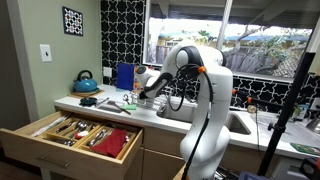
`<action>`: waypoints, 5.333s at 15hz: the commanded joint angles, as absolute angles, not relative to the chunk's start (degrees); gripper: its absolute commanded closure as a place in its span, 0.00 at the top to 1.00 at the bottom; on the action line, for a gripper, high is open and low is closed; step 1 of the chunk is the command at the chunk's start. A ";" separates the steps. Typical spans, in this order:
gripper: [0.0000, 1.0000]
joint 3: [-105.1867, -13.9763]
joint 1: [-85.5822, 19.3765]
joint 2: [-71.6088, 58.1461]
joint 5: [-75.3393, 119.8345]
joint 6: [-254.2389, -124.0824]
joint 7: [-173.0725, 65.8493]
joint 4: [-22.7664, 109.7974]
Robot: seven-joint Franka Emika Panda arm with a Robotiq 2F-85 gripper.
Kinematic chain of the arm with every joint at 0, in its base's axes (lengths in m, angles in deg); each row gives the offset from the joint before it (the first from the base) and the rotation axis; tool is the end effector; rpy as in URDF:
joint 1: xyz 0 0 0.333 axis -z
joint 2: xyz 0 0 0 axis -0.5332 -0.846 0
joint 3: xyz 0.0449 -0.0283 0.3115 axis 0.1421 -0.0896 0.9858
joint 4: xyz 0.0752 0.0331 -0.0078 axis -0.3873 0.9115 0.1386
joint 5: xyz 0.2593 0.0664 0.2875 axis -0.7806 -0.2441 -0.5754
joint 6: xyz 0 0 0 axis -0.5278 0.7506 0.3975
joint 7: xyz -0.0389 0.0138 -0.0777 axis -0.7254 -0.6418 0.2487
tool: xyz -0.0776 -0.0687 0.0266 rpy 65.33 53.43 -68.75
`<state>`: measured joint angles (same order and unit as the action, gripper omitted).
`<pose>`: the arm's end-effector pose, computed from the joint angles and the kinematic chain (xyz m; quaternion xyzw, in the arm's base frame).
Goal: Pick up the white sponge and put it in the right utensil drying holder in the dishes drying rack
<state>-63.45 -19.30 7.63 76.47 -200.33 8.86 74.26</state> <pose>0.5382 -0.1923 0.4174 0.8589 -0.3526 0.2756 0.2489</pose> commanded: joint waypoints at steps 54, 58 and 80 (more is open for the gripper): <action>0.84 -67.24 -20.32 6.43 48.46 -203.04 0.26 72.11; 0.89 -67.36 -20.35 6.74 44.77 -203.97 -1.84 72.29; 0.97 -67.70 -20.39 9.21 37.18 -206.92 -10.45 71.60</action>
<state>-67.43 -20.08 8.03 39.19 -206.30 -8.10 70.89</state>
